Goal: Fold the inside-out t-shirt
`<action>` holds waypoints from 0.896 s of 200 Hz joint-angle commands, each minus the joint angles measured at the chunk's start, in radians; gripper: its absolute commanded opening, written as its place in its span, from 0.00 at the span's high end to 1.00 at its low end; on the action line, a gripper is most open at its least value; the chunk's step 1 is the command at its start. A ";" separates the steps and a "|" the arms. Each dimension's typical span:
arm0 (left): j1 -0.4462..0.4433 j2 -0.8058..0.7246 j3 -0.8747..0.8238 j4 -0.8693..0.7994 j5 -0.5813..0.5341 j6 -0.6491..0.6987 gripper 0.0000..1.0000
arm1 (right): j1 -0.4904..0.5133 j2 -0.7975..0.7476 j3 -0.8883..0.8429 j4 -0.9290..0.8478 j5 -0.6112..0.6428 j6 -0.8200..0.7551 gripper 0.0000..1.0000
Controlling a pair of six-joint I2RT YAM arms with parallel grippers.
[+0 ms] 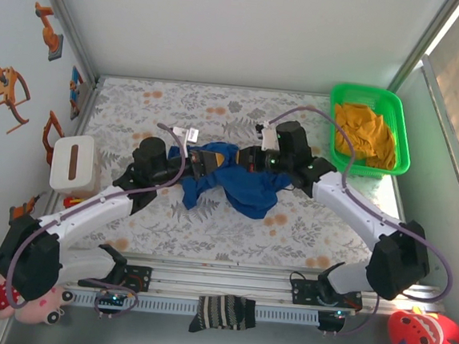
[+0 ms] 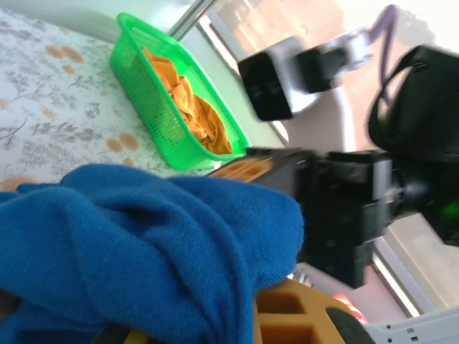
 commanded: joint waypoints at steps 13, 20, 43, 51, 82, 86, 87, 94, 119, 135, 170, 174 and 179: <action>0.069 -0.012 -0.055 0.023 -0.055 -0.042 1.00 | -0.037 -0.135 0.052 -0.033 -0.038 -0.013 1.00; 0.085 -0.005 -0.061 0.016 -0.064 -0.042 0.94 | -0.043 -0.154 0.062 -0.035 -0.061 -0.004 1.00; 0.136 0.037 -0.047 -0.008 -0.070 -0.038 0.60 | -0.045 -0.197 0.100 -0.027 -0.135 0.028 1.00; 0.147 0.049 -0.030 -0.024 -0.071 -0.032 0.46 | -0.045 -0.204 0.106 -0.013 -0.152 0.044 1.00; 0.160 0.052 0.032 -0.134 -0.083 0.001 0.25 | -0.053 -0.198 0.104 0.007 -0.179 0.059 1.00; 0.158 0.040 0.029 -0.138 -0.090 -0.001 0.25 | -0.056 -0.196 0.099 0.010 -0.179 0.059 1.00; 0.157 0.038 0.028 -0.139 -0.093 -0.001 0.24 | -0.057 -0.196 0.098 0.011 -0.179 0.059 1.00; 0.146 0.014 0.021 -0.154 -0.121 -0.004 0.24 | -0.063 -0.192 0.086 0.019 -0.181 0.063 1.00; 0.036 -0.131 -0.011 -0.276 -0.331 0.029 0.23 | -0.083 -0.185 0.039 0.073 -0.192 0.090 1.00; -0.069 -0.202 -0.019 -0.334 -0.485 0.072 0.23 | -0.089 -0.179 0.022 0.085 -0.196 0.095 1.00; -0.262 -0.206 -0.015 -0.318 -0.695 0.151 0.31 | -0.092 -0.171 -0.002 0.097 -0.198 0.101 1.00; -0.279 -0.195 -0.007 -0.315 -0.708 0.167 0.32 | -0.092 -0.170 -0.004 0.098 -0.200 0.101 1.00; -0.298 -0.179 0.004 -0.310 -0.724 0.183 0.33 | -0.092 -0.170 -0.007 0.098 -0.197 0.102 1.00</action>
